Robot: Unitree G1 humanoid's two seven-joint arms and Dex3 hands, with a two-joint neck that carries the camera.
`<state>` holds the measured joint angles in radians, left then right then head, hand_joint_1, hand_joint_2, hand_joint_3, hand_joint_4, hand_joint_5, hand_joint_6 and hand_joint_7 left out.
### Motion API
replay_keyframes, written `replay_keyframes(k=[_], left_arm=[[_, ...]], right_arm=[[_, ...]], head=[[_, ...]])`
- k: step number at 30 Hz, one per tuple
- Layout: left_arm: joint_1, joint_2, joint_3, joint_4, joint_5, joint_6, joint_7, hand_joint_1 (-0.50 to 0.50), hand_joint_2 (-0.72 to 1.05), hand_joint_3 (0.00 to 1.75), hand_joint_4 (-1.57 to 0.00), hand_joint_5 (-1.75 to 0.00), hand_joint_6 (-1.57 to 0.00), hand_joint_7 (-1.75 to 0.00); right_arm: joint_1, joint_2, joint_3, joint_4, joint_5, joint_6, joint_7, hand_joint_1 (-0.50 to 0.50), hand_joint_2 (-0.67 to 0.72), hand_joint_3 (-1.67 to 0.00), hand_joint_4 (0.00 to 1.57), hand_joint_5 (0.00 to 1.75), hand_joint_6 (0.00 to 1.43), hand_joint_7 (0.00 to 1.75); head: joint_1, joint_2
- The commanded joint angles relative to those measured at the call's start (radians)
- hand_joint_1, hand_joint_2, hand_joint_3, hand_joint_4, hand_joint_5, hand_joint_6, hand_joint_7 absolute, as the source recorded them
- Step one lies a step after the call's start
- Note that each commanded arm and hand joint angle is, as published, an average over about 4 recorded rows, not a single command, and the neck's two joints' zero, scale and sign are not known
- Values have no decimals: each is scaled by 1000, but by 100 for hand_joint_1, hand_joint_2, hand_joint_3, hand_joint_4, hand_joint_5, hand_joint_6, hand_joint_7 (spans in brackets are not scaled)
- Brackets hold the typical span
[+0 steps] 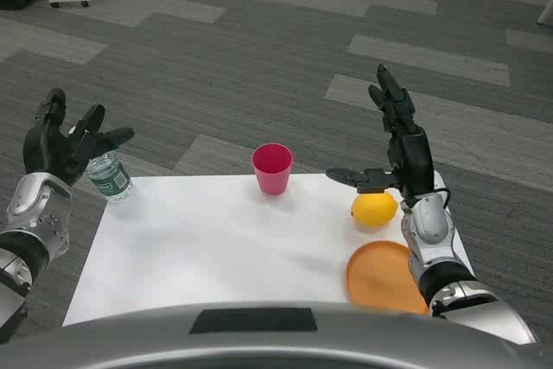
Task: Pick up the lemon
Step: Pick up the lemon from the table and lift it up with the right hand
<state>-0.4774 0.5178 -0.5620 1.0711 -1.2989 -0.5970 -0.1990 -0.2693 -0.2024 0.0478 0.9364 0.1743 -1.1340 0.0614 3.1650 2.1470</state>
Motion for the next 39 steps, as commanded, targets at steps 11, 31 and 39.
replay_keyframes(k=[11, 31, 39], left_arm=[[-21, -10, 13, 10, 9, -9, 3, 50, 96, 9, -7, 0, 0, 0], [-23, -10, 13, 10, 9, -9, 3, 50, 96, 9, -7, 0, 0, 0], [-25, -10, 13, 10, 9, -9, 3, 50, 96, 9, -7, 0, 0, 0]], right_arm=[[-16, -8, 12, 7, 22, 23, -20, 8, -22, -48, 0, 39, 0, 0], [-16, -11, 7, 25, 22, 33, -20, 8, -16, -48, 0, 39, 0, 0], [-11, -21, -6, 37, 22, 59, -18, -1, -24, -52, 0, 39, 0, 0]], head=[[-20, -22], [-409, -37], [-439, -36]])
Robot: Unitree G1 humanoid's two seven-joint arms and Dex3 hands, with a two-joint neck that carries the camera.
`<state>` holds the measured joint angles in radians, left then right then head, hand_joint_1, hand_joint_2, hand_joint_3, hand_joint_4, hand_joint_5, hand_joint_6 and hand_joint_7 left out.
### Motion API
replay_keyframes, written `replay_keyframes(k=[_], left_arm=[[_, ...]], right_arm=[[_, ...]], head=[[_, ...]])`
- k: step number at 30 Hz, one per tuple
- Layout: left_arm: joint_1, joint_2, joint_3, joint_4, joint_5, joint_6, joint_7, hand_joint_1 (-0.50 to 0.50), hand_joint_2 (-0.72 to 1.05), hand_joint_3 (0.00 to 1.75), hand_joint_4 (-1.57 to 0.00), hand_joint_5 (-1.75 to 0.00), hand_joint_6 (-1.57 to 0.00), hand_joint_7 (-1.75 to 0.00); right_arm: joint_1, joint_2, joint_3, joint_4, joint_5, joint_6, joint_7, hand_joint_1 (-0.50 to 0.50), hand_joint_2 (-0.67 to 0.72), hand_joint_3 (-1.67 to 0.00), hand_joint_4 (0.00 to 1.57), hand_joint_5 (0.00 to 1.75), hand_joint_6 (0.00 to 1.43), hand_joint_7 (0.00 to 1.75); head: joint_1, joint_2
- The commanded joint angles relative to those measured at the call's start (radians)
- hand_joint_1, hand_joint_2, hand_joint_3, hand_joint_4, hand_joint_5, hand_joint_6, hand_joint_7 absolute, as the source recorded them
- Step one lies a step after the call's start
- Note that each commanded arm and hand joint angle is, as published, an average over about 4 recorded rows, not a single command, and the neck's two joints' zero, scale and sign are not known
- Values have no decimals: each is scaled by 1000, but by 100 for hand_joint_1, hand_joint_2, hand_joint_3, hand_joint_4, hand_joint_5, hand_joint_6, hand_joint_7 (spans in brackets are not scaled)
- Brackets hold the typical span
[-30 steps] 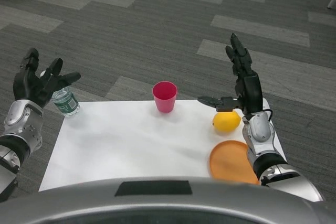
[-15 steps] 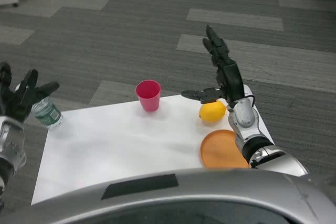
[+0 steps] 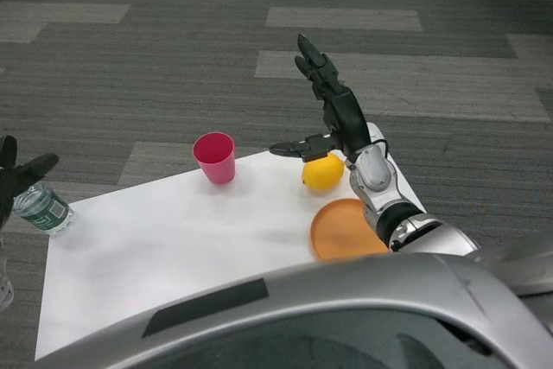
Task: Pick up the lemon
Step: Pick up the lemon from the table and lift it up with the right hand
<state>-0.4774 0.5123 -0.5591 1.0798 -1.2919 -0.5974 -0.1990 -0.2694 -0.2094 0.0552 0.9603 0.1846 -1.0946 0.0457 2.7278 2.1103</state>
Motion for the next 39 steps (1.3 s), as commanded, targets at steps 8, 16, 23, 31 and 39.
replay_keyframes(k=[8, 16, 23, 31, 39], left_arm=[[-26, -5, 10, 2, 2, -9, 3, 50, 96, 9, -7, 0, 0, 0], [-25, -5, 8, 2, 2, -9, 3, 50, 96, 9, -7, 0, 0, 0], [-25, -5, 8, 2, 2, -9, 3, 50, 96, 9, -7, 0, 0, 0], [-25, -7, 9, 3, 2, -9, 3, 50, 96, 9, -7, 0, 0, 0], [-26, -9, 8, 7, 2, -9, 3, 50, 96, 9, -7, 0, 0, 0]], right_arm=[[14, -49, -1, 79, 10, 31, 8, -4, -29, -59, 0, 39, 0, 0], [57, -99, -13, 72, -5, 105, 39, -8, -35, -65, 0, 39, 0, 0], [126, -150, -41, -176, -140, 383, 103, -9, -35, -71, 0, 48, 0, 0], [137, -64, -217, -312, -286, 563, 281, -6, -13, -36, 0, 48, 0, 0], [134, -26, -309, -339, -376, 661, 327, 20, 34, -6, 0, 58, 0, 0]], head=[[-8, -6], [-11, -15], [-10, -20], [-8, -21], [-11, -25]])
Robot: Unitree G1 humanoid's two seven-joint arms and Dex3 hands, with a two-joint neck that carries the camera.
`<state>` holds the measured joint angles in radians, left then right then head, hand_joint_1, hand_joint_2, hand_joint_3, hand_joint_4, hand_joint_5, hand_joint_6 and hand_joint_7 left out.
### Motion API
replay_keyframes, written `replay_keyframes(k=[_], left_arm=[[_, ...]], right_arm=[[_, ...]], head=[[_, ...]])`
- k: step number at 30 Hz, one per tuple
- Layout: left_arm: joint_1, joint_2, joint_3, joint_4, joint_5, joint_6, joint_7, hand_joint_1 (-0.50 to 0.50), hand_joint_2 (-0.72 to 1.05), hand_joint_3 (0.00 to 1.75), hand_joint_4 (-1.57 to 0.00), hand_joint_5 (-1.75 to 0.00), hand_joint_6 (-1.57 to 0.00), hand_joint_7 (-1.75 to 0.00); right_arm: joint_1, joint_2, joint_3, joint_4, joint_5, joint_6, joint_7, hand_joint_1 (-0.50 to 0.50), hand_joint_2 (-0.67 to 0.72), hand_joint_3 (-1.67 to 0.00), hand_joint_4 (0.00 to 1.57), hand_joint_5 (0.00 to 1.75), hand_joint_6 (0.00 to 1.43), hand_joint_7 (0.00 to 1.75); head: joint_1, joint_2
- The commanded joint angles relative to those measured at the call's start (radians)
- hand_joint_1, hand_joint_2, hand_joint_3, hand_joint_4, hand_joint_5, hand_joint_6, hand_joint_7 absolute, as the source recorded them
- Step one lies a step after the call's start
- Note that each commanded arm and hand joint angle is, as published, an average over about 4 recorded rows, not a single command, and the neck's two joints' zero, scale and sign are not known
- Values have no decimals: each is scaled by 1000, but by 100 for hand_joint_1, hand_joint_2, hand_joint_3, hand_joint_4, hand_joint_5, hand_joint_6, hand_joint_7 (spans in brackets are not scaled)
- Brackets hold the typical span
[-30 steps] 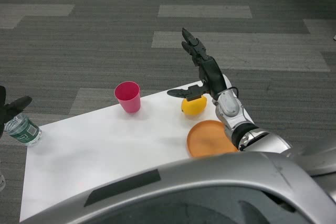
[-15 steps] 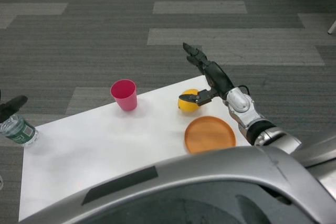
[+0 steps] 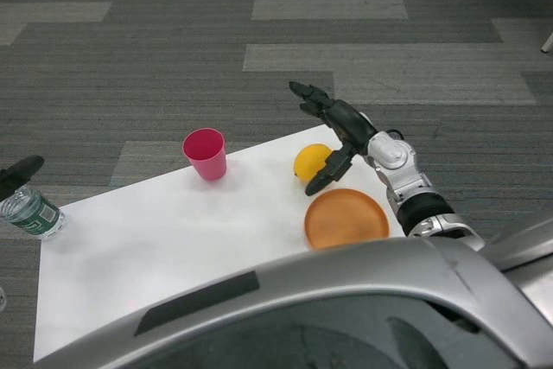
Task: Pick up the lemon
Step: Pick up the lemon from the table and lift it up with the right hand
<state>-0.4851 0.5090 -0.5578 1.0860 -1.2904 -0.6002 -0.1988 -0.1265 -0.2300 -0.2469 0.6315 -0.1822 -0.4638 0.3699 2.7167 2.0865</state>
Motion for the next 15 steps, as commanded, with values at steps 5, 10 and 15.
replay_keyframes(k=[5, 10, 15], left_arm=[[-18, -7, 7, 3, 0, -6, 2, 50, 96, 7, -7, 0, 0, 0], [-18, -7, 7, 3, 0, -6, 2, 50, 96, 9, -7, 0, 0, 0], [-18, -9, 7, 5, 0, -6, 2, 50, 96, 9, -7, 0, 0, 0]], right_arm=[[-23, -13, -5, -7, -11, 48, 3, 21, 28, -6, 0, 68, 0, 0], [-44, -18, -8, 12, -3, 89, 0, 25, 27, -6, 0, 73, 0, 0], [-63, -17, -2, 30, -10, 108, -19, 25, 22, -8, 0, 78, 0, 0]], head=[[-2, -2], [-2, -2], [-4, -4]])
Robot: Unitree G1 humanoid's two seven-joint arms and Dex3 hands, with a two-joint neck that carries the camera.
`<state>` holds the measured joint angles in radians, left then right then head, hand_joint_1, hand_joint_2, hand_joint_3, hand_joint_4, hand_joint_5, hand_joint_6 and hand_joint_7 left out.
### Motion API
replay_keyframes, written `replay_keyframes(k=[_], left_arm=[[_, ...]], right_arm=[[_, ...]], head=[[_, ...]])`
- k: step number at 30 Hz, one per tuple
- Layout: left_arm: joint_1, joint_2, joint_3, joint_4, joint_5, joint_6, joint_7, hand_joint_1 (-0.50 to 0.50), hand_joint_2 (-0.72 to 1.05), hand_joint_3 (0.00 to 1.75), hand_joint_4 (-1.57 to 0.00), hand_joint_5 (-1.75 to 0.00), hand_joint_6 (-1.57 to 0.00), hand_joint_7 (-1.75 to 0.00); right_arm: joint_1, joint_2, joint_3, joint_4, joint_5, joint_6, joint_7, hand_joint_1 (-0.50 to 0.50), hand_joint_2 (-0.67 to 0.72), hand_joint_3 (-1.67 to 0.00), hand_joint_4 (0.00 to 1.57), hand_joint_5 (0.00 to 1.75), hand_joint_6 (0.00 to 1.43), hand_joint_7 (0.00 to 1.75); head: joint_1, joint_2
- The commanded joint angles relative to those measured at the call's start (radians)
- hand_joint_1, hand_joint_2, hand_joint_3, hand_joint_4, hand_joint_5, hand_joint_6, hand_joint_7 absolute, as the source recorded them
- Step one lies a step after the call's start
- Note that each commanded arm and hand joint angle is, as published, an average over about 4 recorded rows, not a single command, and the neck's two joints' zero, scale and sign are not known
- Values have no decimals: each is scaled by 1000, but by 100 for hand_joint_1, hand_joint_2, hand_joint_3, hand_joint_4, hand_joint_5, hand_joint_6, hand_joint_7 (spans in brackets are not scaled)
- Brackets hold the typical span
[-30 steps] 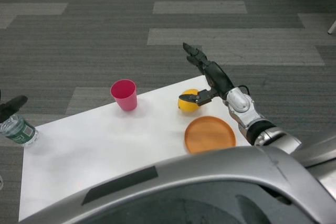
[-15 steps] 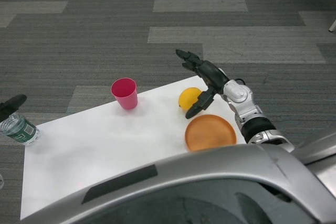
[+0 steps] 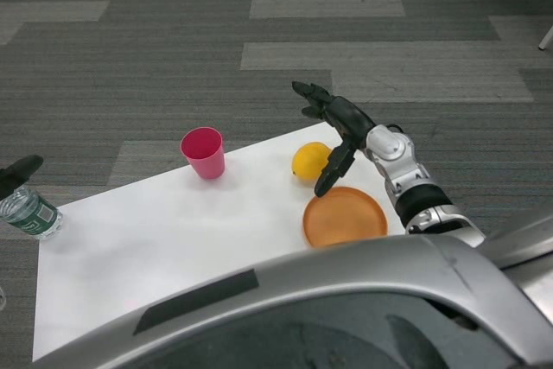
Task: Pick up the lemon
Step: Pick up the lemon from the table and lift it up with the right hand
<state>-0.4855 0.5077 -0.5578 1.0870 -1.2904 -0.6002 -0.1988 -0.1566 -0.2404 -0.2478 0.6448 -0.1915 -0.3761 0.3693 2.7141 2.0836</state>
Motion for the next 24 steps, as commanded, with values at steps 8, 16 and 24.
replay_keyframes(k=[8, 16, 24], left_arm=[[-18, -8, 7, 4, 0, -6, 2, 50, 96, 9, -7, 0, 0, 0], [-18, -8, 9, 3, 1, -6, 2, 50, 96, 9, -7, 0, 0, 0], [-19, -8, 9, 4, 2, -6, 2, 50, 96, 4, -7, 0, 0, 0]], right_arm=[[-80, 0, -1, 90, -96, 64, -102, 25, 22, -8, 0, 78, 0, 0], [-98, 4, -6, 88, -249, 146, -131, 21, 19, -6, 0, 78, 0, 0], [-95, 4, -5, 47, -366, 206, -133, 20, 15, -8, 0, 87, 0, 0]], head=[[1, -4], [-2, -6], [-2, -10]])
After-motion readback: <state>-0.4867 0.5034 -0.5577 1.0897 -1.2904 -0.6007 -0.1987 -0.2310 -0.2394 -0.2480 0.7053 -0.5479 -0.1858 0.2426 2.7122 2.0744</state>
